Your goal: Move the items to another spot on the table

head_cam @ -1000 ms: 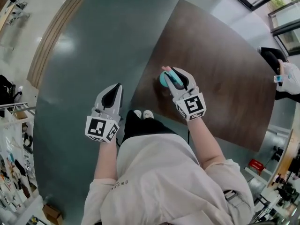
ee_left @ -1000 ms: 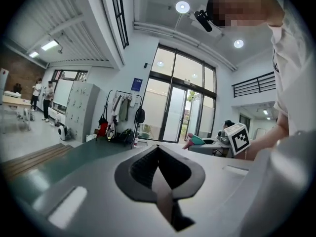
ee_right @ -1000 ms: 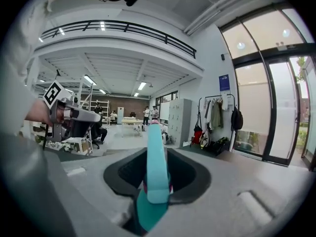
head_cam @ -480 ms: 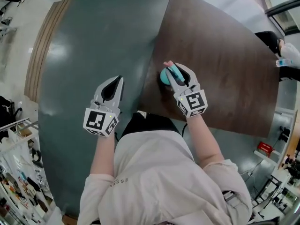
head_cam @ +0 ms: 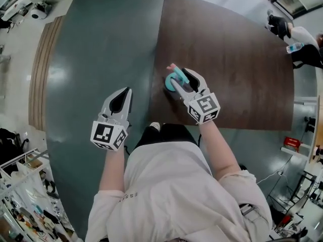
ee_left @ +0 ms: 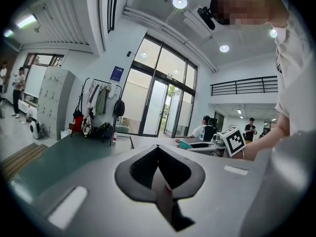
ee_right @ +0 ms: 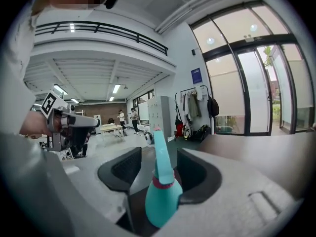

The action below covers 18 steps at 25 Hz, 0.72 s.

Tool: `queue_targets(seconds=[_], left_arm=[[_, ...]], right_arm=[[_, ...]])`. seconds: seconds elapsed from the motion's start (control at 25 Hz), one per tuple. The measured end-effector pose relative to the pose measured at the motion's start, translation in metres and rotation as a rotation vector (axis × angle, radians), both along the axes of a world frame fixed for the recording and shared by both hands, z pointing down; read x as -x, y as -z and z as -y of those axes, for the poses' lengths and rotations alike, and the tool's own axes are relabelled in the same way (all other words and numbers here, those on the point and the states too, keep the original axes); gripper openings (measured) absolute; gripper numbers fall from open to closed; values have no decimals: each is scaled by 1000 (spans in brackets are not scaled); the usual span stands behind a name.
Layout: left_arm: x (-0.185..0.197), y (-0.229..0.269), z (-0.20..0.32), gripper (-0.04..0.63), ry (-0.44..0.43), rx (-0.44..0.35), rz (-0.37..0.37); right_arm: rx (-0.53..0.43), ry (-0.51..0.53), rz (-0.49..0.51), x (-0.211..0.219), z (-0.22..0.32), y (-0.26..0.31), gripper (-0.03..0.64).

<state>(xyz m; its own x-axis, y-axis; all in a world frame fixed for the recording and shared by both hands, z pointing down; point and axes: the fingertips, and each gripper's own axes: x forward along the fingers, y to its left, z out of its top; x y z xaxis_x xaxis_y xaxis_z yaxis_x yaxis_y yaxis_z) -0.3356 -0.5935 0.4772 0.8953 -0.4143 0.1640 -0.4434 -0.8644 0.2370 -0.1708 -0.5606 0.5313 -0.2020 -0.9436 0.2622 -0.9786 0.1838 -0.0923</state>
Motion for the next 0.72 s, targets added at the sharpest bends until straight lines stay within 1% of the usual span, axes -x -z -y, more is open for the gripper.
queue_targets(seconds=[0.16, 0.28, 0.36, 0.44, 0.52, 0.56, 0.72], left_arm=[[-9, 8, -9, 15, -39, 11, -12], [-20, 14, -22, 15, -59, 10, -18], [-34, 18, -37, 15, -76, 15, -22], [-53, 25, -57, 15, -103, 5, -28], [-72, 35, -79, 15, -124, -28, -32], [-81, 38, -90, 15, -128, -43, -32], [-118, 37, -136, 15, -116, -62, -23]], right_arm=[[-19, -68, -10, -13, -20, 20, 207], [-19, -62, 0, -25, -44, 30, 196], [-15, -65, 0, -43, -65, 35, 149], [-20, -91, -19, -66, -87, 42, 102], [-27, -116, -34, -88, -108, 47, 18], [-25, -120, -33, -96, -119, 48, -8], [-26, -92, -26, -120, -170, 46, -8]])
